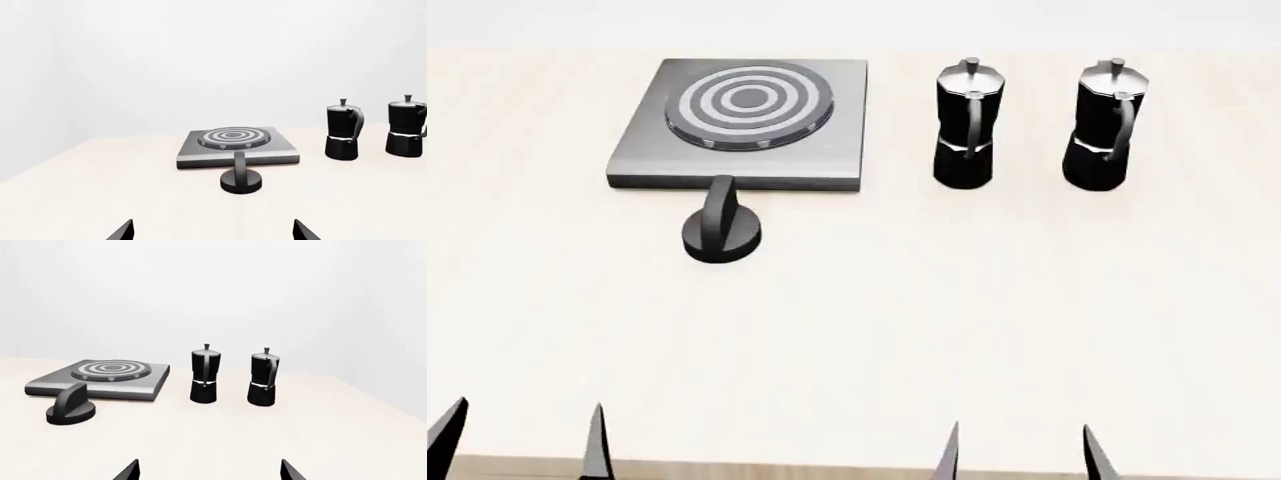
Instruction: Turn off the stove.
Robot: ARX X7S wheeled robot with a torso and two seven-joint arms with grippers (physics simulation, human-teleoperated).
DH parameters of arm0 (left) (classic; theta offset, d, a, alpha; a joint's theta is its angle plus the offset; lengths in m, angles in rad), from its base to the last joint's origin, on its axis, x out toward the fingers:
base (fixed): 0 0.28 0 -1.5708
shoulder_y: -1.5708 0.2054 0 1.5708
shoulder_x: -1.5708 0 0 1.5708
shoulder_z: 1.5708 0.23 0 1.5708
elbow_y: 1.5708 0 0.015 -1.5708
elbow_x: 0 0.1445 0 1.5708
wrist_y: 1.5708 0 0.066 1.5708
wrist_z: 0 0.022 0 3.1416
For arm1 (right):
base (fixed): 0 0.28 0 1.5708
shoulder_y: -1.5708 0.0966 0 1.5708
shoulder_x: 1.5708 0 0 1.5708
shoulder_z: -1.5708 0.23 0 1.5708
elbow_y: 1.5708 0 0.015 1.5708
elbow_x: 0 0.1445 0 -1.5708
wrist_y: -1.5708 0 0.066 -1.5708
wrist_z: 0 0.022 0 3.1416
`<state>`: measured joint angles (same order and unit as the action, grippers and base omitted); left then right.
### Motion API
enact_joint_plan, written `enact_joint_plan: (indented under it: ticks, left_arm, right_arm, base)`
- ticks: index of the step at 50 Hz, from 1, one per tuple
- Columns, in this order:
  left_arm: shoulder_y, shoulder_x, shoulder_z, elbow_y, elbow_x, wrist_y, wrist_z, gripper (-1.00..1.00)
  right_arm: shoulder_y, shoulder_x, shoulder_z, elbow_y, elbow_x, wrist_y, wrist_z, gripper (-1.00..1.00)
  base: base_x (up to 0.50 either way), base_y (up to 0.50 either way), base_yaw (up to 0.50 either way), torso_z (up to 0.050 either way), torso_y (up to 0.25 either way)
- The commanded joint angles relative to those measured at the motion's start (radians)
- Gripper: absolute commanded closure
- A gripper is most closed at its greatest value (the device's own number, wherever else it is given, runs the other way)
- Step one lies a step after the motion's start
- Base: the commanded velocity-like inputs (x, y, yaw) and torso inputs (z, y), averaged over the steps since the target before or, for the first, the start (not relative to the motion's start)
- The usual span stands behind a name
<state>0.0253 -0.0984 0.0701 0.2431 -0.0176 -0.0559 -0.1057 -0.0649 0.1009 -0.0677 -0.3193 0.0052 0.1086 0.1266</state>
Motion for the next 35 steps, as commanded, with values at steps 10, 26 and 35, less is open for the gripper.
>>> enact_joint_plan:
  ticks: [10, 26, 35]
  left_arm:
    - [0.049, -0.035, -0.042, 0.309, -0.089, -0.134, 0.028, -1.0]
    - [0.061, -0.05, -0.054, 0.37, -0.133, -0.136, 0.011, -1.0]
    - [0.062, -0.057, -0.047, 0.364, -0.143, -0.129, 0.006, -1.0]
  right_arm:
    - [-0.046, 0.026, -0.001, -0.259, -0.093, 0.075, 0.044, -1.0]
    - [-0.056, 0.045, -0.024, -0.297, -0.14, 0.065, 0.086, -1.0]
    - [-0.052, 0.054, -0.031, -0.304, -0.133, 0.084, 0.088, -1.0]
  base:
    - [0.0, 0.0, 0.0, 0.0, 0.0]
    - [0.0, 0.0, 0.0, 0.0, 0.0]
    - [0.0, 0.0, 0.0, 0.0, 0.0]
